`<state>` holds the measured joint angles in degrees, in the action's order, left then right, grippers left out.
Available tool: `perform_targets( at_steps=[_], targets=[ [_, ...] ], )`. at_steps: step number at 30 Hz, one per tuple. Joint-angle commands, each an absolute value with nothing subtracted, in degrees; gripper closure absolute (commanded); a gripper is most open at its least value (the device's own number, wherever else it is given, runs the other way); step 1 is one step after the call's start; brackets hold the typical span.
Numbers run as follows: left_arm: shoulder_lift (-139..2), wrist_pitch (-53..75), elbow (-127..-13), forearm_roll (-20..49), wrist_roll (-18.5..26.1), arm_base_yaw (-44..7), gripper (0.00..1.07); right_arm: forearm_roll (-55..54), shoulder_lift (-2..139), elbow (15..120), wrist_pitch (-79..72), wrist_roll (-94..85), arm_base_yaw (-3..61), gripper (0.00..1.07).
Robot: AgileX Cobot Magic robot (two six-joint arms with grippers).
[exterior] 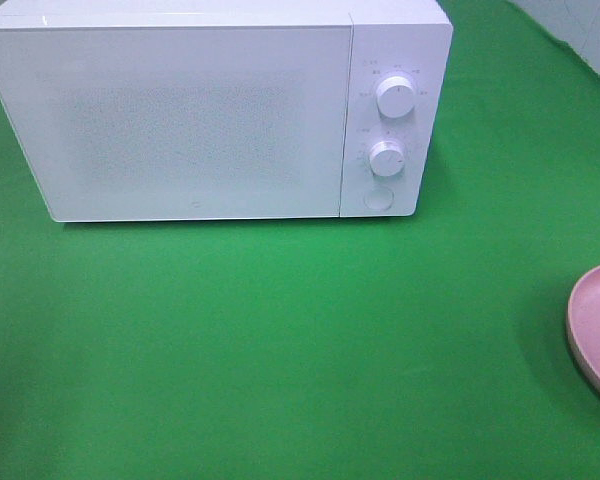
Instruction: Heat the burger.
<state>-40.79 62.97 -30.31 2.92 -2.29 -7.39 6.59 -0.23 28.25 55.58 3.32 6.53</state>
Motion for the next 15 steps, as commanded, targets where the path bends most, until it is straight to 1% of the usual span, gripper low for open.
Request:
perform_targets(
  at_steps=[1, 2, 3, 4, 9, 13, 15],
  targets=[
    [-37.36, 61.25, -29.62, 4.76, 0.00, -7.22, 0.06, 6.53, -1.83, 28.13, 54.95, 2.86, 6.13, 0.33],
    [-35.98, 61.25, -29.56, 5.21, 1.38, -7.22, 0.06, 6.53, -1.83, 28.13, 54.95, 2.86, 6.13, 0.33],
    [-35.98, 61.25, -29.56, 5.21, 1.38, -7.22, 0.06, 6.53, -1.83, 28.13, 54.95, 2.86, 6.13, 0.33],
    [-33.80, 61.31, -29.56, 5.96, 2.86, -7.22, 0.06, 6.53, -1.83, 28.13, 54.95, 2.86, 6.13, 0.33],
    [-30.14, 61.31, -29.56, 6.13, 2.69, -7.22, 0.06, 6.53, -1.83, 28.13, 54.95, 2.86, 6.13, 0.33],
    [-25.78, 61.13, -29.56, 8.48, 2.18, -7.22, 0.06, 6.53, -1.83, 28.13, 54.95, 2.86, 6.13, 0.33],
    [-24.92, 61.13, -29.56, 8.48, 2.18, -7.22, 0.06, 6.53, -1.83, 28.13, 54.95, 2.86, 6.13, 0.33]
  ],
)
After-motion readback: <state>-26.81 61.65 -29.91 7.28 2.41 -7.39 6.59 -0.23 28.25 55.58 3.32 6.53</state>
